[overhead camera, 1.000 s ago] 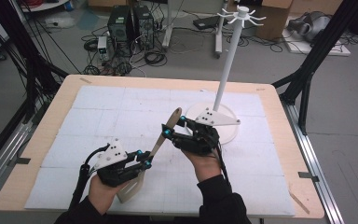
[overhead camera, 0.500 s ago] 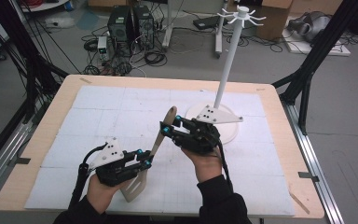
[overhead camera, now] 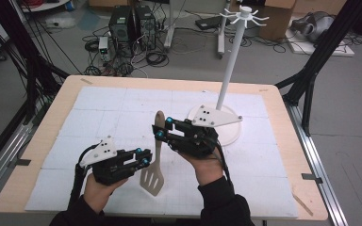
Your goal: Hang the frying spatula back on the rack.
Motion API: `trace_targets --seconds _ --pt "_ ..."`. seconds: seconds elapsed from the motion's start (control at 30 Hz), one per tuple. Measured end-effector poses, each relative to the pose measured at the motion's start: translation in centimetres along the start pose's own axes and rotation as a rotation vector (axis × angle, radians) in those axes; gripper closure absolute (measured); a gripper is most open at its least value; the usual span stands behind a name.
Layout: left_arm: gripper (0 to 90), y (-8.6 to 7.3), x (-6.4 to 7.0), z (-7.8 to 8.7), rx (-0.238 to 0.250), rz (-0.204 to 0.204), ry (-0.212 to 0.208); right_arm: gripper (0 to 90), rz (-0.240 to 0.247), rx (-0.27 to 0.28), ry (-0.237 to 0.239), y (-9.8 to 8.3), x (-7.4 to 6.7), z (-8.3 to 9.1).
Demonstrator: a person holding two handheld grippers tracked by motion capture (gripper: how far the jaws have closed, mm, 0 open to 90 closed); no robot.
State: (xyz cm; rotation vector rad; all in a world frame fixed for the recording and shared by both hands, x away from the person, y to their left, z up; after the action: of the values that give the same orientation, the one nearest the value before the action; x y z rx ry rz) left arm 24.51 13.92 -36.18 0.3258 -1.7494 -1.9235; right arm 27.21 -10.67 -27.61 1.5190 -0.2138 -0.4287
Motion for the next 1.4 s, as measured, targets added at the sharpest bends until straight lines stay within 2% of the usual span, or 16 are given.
trace_targets --seconds 0.07,0.2,0.23,0.3,0.37,0.4,0.43,0.6,0.67,0.87,1.13,1.23,1.27,1.3,1.37,1.4 --pt "76.1 0.2 -0.2 0.2 0.009 0.001 -0.01 73.0 0.0 0.003 0.016 0.2 0.2 0.3" --pt "61.9 0.4 -0.7 0.6 0.036 -0.01 -0.033 72.9 -0.021 0.015 0.058 0.8 1.2 1.2" --pt "61.9 0.4 -0.8 0.7 0.044 -0.016 -0.034 72.9 -0.021 0.015 0.058 0.8 1.2 1.2" --pt "49.3 0.5 -1.1 1.0 0.056 -0.034 -0.029 73.0 -0.03 0.014 0.062 1.3 1.9 1.9" --pt "42.3 0.5 -1.5 1.3 0.064 -0.038 -0.021 73.0 -0.032 0.012 0.059 1.6 2.1 2.1" --pt "42.3 0.5 -1.9 1.6 0.069 -0.037 -0.012 73.0 -0.026 0.012 0.056 1.7 2.3 2.2" --pt "38.0 0.5 -2.1 1.7 0.069 -0.039 -0.003 72.9 -0.022 0.01 0.051 2.1 2.6 2.6" --pt "29.3 0.1 -3.2 2.7 0.064 -0.034 0.057 72.9 -0.01 -0.012 0.035 3.3 3.6 3.6" --pt "19.7 0.0 -3.6 3.0 0.064 -0.037 0.095 72.9 -0.009 -0.009 0.028 4.1 4.2 4.2" --pt "19.4 -0.6 -4.7 3.7 0.069 -0.014 0.15 72.9 -0.007 0.007 0.011 5.1 5.1 5.0" --pt "20.4 -0.9 -5.2 3.8 0.057 0.002 0.166 72.9 0.003 0.003 -0.052 6.5 7.0 5.1" --pt "21.2 -1.0 -5.3 3.8 0.052 0.011 0.168 72.9 0.014 -0.013 -0.086 7.8 8.1 4.9" --pt "21.2 -1.0 -5.3 3.8 0.05 0.01 0.167 72.9 0.014 -0.013 -0.086 7.8 8.1 4.9" --pt "21.2 -1.0 -5.3 3.8 0.051 0.009 0.168 72.9 0.019 -0.02 -0.107 8.6 8.9 4.9" --pt "21.2 -1.0 -5.3 3.8 0.055 0.009 0.166 72.9 0.023 -0.023 -0.115 9.0 9.1 4.9" --pt "21.1 -1.0 -5.3 3.8 0.057 0.01 0.17 72.9 0.023 -0.026 -0.14 10.0 10.0 5.1"
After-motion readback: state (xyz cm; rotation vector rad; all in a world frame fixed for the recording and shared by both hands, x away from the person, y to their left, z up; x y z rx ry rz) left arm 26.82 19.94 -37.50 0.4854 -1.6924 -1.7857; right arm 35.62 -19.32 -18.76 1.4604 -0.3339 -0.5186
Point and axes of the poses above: each handheld gripper's, and its own axes: z roughly backward along the jaws, y roughly out of its top, x roughly to its right, the point moved 1 cm from there along -z, roughly forward along the jaws, and after that the axes turned 4 degrees about x, right-handed, at the moved point
